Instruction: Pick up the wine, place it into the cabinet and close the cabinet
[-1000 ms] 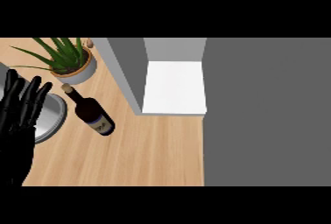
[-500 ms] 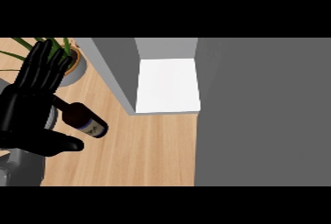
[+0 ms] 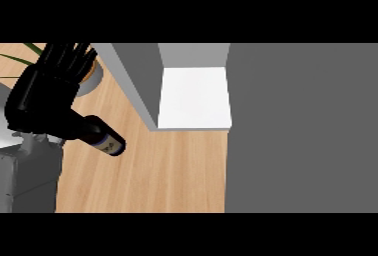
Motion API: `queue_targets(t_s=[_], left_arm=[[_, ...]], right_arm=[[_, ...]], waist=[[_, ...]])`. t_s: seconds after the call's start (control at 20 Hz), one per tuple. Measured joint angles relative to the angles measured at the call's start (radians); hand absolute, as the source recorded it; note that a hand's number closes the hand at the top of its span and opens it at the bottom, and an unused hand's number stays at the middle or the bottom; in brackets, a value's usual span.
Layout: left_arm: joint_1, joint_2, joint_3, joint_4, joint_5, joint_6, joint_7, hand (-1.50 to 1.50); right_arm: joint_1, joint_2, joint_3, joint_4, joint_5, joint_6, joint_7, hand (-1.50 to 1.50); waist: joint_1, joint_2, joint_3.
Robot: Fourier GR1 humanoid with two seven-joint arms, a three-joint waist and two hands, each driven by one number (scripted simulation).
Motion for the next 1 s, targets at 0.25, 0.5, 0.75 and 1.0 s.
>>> queue_targets(t_s=[0.25, 0.5, 0.75, 1.0], left_arm=[[-0.018, -0.013, -0.022, -0.002, -0.005, 0.025, 0.010, -1.50], [-0.028, -0.008, -0.023, -0.009, -0.002, 0.042, 0.029, -1.50], [-0.006, -0.014, -0.045, -0.062, -0.010, 0.065, 0.057, -1.50], [0.045, -0.005, -0.042, -0.125, -0.012, 0.078, 0.083, -1.50]], right_arm=[[-0.009, 0.008, -0.006, -0.033, -0.003, 0.001, 0.058, -1.50], [-0.016, 0.023, -0.002, -0.040, 0.011, 0.002, 0.080, -1.50], [-0.031, 0.041, 0.004, -0.048, 0.028, -0.002, 0.102, -1.50], [-0.033, 0.049, 0.006, -0.047, 0.031, 0.006, 0.116, -1.50]], waist=[[0.005, -0.001, 0.000], [0.007, -0.001, 0.000], [0.008, -0.001, 0.000], [0.009, -0.001, 0.000]])
